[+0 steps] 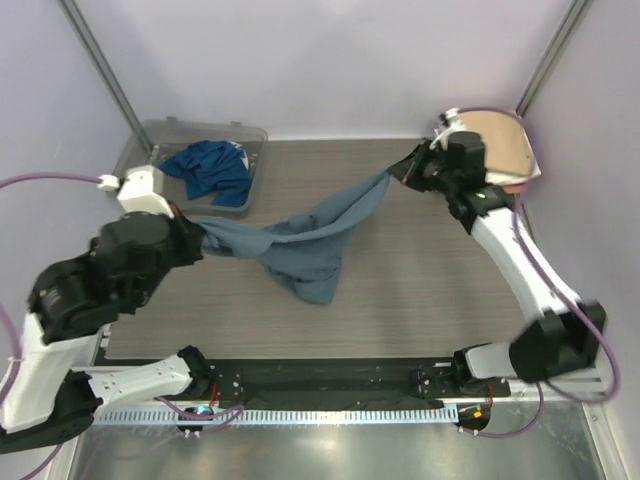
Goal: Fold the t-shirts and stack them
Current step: Flatten the tshirt out
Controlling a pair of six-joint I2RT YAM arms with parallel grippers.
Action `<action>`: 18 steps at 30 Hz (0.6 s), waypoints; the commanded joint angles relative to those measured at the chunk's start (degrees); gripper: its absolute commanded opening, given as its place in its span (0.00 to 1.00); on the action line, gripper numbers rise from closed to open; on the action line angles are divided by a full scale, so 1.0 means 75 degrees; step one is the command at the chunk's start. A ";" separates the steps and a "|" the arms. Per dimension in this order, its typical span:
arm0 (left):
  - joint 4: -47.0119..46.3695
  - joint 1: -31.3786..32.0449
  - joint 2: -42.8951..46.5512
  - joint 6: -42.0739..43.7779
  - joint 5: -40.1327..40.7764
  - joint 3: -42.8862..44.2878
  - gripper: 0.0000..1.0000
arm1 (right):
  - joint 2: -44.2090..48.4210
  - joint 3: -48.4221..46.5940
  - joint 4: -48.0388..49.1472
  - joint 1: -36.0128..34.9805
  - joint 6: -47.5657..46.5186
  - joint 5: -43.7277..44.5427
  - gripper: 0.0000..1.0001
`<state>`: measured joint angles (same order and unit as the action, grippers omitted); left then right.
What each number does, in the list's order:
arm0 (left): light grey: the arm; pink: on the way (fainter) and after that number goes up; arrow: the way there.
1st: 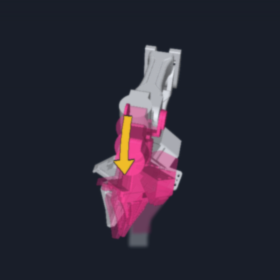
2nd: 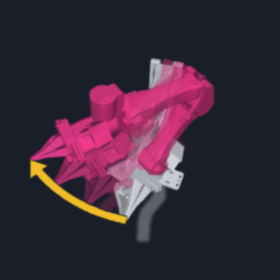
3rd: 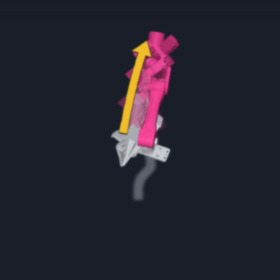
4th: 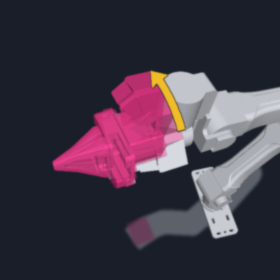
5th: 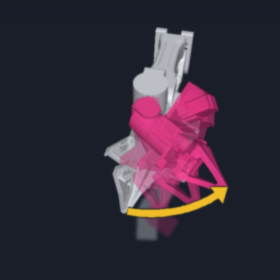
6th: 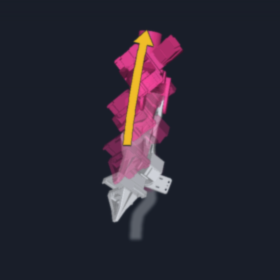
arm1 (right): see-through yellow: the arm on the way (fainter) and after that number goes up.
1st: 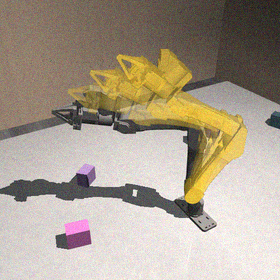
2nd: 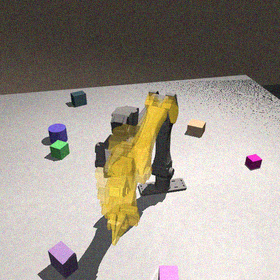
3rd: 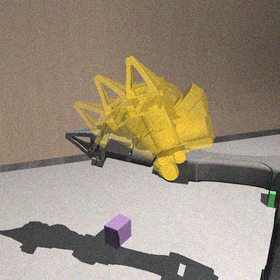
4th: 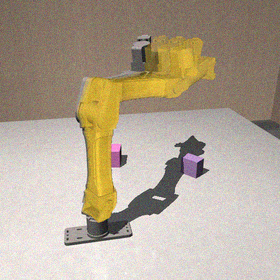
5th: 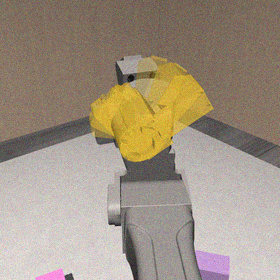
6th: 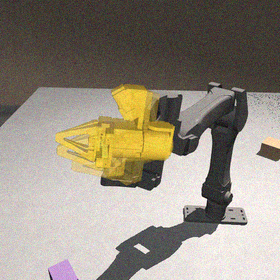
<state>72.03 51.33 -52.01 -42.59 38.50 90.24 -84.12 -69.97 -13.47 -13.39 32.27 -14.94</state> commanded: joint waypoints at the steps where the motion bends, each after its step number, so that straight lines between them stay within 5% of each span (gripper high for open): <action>1: -0.0018 -0.0036 -0.0143 0.1305 0.0808 0.1430 0.00 | 0.1837 -0.1037 -0.1131 -0.0008 -0.0330 0.0690 0.01; 11: -0.1833 -0.0036 -0.0272 0.5009 -0.0843 0.4396 0.00 | 0.5952 -0.2119 -0.1965 -0.0008 -0.0799 0.2249 0.01; 18: -0.2934 -0.0047 0.0183 0.6029 -0.3652 0.4305 0.00 | 0.7370 -0.2366 -0.1568 -0.0008 -0.1255 0.1431 0.01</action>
<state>57.58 51.29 -51.92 -5.08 23.83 123.55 -30.13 -87.96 -25.67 -13.43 26.15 -2.70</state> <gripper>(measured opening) 0.017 0.026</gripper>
